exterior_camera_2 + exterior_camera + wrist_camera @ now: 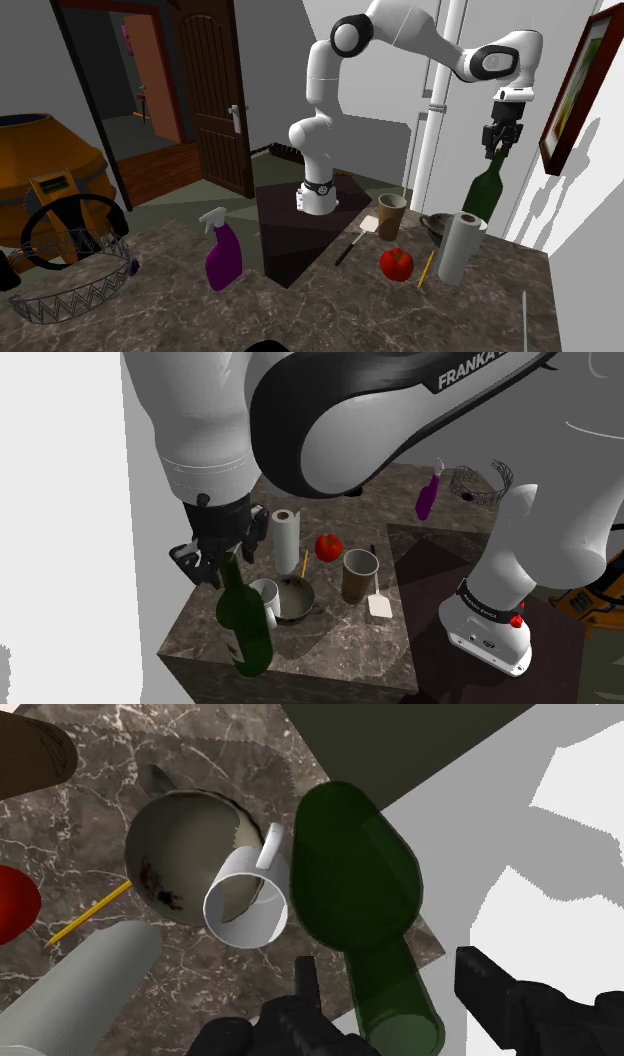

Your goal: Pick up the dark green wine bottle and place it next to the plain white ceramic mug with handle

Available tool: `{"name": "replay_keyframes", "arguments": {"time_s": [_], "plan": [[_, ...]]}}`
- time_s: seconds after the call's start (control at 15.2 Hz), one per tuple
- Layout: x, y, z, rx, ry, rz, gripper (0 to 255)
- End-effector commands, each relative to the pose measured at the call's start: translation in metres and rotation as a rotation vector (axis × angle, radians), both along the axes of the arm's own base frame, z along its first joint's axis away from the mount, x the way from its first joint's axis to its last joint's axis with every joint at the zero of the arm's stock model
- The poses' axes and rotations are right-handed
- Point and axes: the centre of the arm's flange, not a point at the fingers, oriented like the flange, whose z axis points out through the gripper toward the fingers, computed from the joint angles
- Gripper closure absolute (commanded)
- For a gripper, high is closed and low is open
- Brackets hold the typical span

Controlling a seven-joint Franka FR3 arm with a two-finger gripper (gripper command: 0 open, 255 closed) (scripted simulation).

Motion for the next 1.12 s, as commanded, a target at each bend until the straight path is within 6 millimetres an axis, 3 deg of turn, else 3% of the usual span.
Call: {"name": "replay_keyframes", "arguments": {"time_s": [0.0,0.26,0.53,1.06], "plan": [[0.0,0.0,0.0,0.0,0.0,0.0,0],[0.0,0.0,0.0,0.0,0.0,0.0,0],[-0.005,0.001,0.05,0.0,0.0,0.0,0],[-0.005,0.001,0.05,0.0,0.0,0.0,0]]}}
